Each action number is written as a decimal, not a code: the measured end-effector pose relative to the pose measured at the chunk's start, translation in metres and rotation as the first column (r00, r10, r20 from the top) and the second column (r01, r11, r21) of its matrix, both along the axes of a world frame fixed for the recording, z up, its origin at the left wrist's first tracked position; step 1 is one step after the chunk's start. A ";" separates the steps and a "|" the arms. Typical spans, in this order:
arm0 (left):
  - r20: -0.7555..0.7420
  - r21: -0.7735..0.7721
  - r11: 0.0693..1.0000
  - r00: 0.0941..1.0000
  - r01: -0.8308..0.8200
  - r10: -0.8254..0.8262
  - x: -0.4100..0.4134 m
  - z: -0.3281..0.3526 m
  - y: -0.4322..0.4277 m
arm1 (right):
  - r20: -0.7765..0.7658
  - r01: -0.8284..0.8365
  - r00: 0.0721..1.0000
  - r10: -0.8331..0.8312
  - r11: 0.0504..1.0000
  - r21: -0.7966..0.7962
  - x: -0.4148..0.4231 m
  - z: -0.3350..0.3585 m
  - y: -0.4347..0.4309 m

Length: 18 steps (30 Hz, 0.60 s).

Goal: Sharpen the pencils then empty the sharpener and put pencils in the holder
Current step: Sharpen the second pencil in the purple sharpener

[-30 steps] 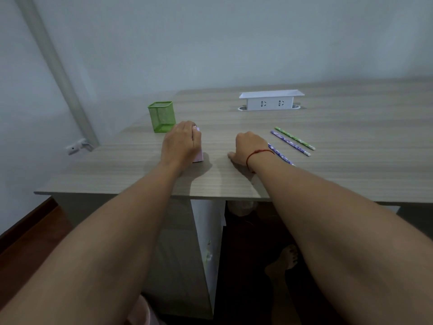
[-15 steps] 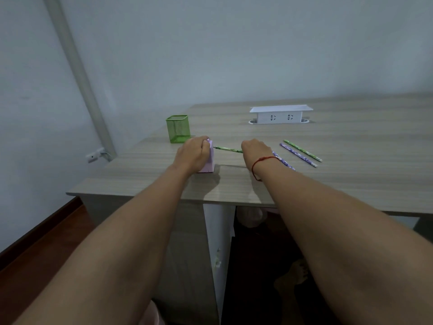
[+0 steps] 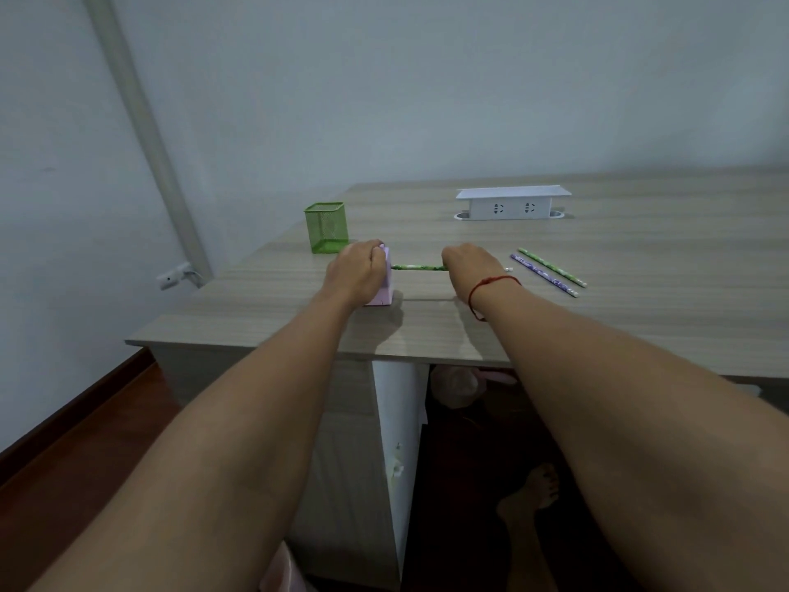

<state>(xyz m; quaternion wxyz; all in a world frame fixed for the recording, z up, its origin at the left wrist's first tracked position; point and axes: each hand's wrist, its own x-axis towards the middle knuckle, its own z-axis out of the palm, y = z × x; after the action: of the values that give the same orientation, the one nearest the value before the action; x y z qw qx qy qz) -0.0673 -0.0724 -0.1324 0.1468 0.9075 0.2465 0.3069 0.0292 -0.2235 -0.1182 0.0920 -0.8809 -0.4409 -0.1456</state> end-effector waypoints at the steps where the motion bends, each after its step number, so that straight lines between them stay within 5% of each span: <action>1: 0.003 0.003 1.000 1.000 -0.004 0.004 0.000 -0.002 0.000 | 0.011 -0.009 1.000 0.009 1.000 -0.004 -0.001 -0.001 0.002; 12: 0.076 0.102 0.994 0.997 -0.031 0.023 -0.001 -0.011 -0.010 | 0.085 -0.007 0.996 0.011 0.999 -0.043 0.003 -0.008 0.023; 18: -0.023 0.216 0.975 0.998 -0.048 0.054 0.000 -0.011 -0.007 | 0.092 -0.108 0.990 0.110 0.994 -0.029 0.004 -0.002 0.042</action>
<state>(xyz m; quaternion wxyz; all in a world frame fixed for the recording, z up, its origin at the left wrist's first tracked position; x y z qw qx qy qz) -0.0670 -0.0796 -0.1438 0.0359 0.9157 0.2371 0.3224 0.0331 -0.1812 -0.1204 0.0688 -0.8488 -0.4938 -0.1762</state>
